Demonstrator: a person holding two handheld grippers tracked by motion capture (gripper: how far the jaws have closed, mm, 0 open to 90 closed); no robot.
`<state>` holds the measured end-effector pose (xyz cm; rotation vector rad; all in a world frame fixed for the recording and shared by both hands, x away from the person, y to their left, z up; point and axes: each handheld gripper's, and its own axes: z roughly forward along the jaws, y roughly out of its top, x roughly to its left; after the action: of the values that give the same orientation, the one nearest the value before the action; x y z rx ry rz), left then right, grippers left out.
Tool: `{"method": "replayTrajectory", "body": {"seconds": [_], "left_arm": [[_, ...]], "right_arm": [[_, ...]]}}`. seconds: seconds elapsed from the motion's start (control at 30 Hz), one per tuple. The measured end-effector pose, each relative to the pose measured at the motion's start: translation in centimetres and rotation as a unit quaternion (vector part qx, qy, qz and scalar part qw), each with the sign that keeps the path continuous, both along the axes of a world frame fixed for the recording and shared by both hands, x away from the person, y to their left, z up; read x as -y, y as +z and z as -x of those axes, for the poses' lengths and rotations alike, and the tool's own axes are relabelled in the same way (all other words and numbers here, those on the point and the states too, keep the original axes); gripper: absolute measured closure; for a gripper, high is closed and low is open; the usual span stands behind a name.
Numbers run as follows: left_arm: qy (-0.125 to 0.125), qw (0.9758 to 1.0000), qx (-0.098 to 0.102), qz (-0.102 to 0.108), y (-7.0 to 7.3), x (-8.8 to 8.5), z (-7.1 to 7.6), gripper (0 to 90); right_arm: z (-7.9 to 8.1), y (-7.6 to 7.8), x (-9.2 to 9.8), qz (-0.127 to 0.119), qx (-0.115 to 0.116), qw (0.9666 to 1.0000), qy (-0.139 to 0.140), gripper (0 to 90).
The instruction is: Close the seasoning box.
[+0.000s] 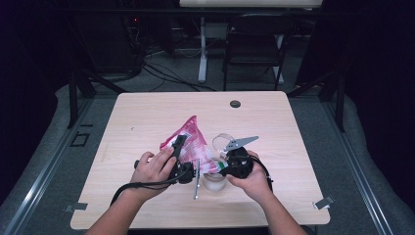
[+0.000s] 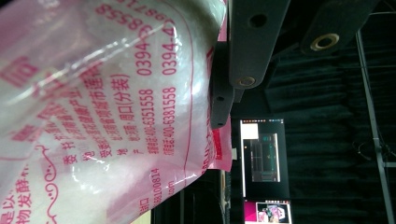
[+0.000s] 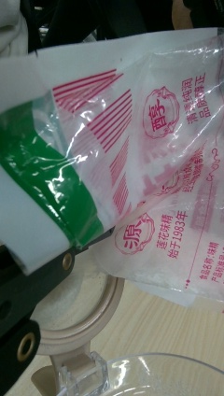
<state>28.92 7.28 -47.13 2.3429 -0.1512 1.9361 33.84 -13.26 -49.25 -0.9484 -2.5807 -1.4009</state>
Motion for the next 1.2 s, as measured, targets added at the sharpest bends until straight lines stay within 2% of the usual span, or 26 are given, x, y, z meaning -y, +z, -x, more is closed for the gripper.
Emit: {"method": "replayTrajectory", "body": {"seconds": [0.03,0.17,0.8,0.83,1.2], "left_arm": [[0.006,1.0000,-0.004,-0.001,0.07,0.05,0.09,67.2],[-0.002,1.0000,0.000,-0.002,0.08,0.08,0.03,67.2],[-0.004,1.0000,0.001,-0.003,0.31,0.24,0.08,67.2],[-0.005,0.9999,0.004,-0.008,0.41,0.29,0.09,67.2],[-0.005,1.0000,0.004,-0.004,0.48,0.40,0.15,67.1]], "right_arm": [[0.00,0.00,0.00,0.000,0.000,1.0000,0.000,90.0],[0.01,0.00,0.01,-0.001,0.000,1.0000,-0.001,90.0],[-0.02,0.02,0.07,-0.004,-0.002,1.0000,0.001,90.0],[-0.02,0.02,0.08,-0.004,-0.002,1.0000,0.001,90.0],[-0.04,0.03,0.13,-0.006,-0.002,1.0000,0.000,90.0]]}}
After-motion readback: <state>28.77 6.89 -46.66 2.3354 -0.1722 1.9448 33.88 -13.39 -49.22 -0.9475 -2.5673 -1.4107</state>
